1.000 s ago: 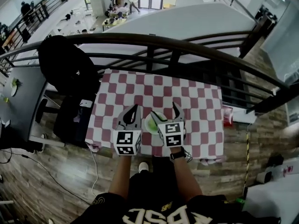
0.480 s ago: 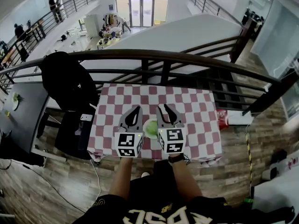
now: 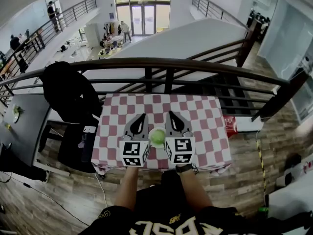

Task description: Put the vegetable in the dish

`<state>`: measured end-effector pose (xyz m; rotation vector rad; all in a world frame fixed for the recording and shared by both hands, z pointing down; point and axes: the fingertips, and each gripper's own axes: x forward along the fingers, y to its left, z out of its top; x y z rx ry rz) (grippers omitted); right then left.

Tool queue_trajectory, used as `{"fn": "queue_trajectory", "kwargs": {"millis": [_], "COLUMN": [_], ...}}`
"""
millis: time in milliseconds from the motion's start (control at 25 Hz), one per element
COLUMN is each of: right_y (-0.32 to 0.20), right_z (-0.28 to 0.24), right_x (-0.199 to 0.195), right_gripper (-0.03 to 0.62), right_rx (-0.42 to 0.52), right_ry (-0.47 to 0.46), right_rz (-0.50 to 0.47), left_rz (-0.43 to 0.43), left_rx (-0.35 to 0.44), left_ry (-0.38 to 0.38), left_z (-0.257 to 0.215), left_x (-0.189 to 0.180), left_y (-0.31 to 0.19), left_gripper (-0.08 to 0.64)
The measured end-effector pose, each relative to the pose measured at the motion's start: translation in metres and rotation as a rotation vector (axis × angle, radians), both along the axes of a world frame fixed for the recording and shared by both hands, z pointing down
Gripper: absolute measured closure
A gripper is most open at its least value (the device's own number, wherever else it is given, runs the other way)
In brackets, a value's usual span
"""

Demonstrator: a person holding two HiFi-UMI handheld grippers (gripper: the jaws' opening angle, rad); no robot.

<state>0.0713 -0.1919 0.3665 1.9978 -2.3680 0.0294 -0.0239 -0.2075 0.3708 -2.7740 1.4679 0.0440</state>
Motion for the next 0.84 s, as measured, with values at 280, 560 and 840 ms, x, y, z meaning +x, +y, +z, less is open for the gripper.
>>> {"fn": "queue_trajectory", "kwargs": {"millis": [280, 560, 840], "right_y": [0.002, -0.002, -0.014], "right_z": [0.001, 0.012, 0.022], "right_x": [-0.004, -0.003, 0.0], "right_gripper": [0.577, 0.577, 0.577], "right_rx": [0.001, -0.015, -0.04], "right_ry": [0.003, 0.011, 0.007], "right_rz": [-0.016, -0.028, -0.035], "left_rz": [-0.013, -0.019, -0.029], "left_rx": [-0.003, -0.021, -0.04], "left_ry": [0.0, 0.0, -0.008], "left_z": [0.002, 0.014, 0.025], "left_x": [-0.002, 0.0, 0.002], "left_y": [0.001, -0.002, -0.012], "left_gripper": [0.541, 0.541, 0.541]}}
